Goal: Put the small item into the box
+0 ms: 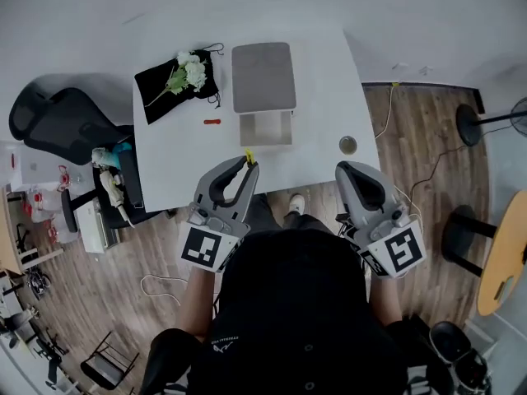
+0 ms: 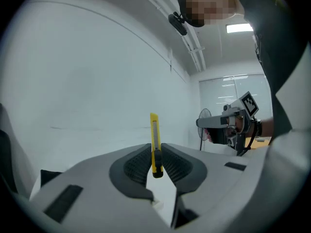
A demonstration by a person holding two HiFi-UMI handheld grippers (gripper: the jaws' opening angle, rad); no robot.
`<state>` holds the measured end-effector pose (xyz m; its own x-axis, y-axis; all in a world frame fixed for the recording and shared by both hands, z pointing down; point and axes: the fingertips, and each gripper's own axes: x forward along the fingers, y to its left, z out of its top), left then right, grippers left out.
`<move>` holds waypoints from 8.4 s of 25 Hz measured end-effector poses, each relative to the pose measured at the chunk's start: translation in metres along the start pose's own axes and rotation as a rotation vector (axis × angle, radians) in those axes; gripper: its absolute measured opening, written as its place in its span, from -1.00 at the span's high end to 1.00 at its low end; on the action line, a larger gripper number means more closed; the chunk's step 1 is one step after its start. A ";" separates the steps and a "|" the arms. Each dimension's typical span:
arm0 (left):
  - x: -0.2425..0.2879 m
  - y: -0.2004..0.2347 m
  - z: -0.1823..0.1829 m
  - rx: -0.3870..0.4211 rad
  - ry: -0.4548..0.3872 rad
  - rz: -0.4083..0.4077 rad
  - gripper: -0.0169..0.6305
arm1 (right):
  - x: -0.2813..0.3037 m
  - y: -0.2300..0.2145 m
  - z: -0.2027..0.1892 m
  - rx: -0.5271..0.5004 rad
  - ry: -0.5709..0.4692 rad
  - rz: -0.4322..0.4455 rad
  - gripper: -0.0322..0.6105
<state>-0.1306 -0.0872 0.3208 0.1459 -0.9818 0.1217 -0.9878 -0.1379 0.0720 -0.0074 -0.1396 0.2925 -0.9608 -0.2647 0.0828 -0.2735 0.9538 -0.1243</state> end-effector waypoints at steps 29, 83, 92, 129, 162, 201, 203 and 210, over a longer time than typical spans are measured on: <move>0.086 0.092 -0.190 0.085 0.447 -0.469 0.76 | 0.067 0.012 -0.010 0.021 0.068 -0.454 0.89; 0.144 0.096 -0.331 0.311 1.088 -0.314 0.76 | 0.072 0.007 -0.026 0.102 0.070 -0.488 0.89; 0.144 0.096 -0.333 0.301 1.115 -0.335 0.76 | 0.068 0.006 -0.028 0.098 0.075 -0.492 0.89; 0.146 0.100 -0.341 0.303 1.182 -0.308 0.74 | 0.076 0.008 -0.019 0.114 0.031 -0.472 0.89; 0.103 0.034 -0.171 0.087 0.668 -0.136 0.93 | 0.015 -0.025 -0.033 0.111 0.079 -0.267 0.89; 0.016 -0.097 0.025 -0.005 -0.077 0.090 0.93 | -0.064 -0.015 -0.022 -0.065 0.060 0.075 0.89; 0.016 -0.096 0.036 0.005 -0.100 0.093 0.93 | -0.070 -0.018 -0.013 -0.088 0.046 0.070 0.89; 0.014 -0.096 0.091 0.126 -0.206 0.076 0.93 | -0.086 -0.023 0.045 -0.166 -0.057 0.056 0.89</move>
<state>-0.0390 -0.0993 0.2259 0.0692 -0.9941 -0.0834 -0.9964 -0.0647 -0.0549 0.0798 -0.1451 0.2438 -0.9767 -0.2135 0.0235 -0.2126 0.9764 0.0385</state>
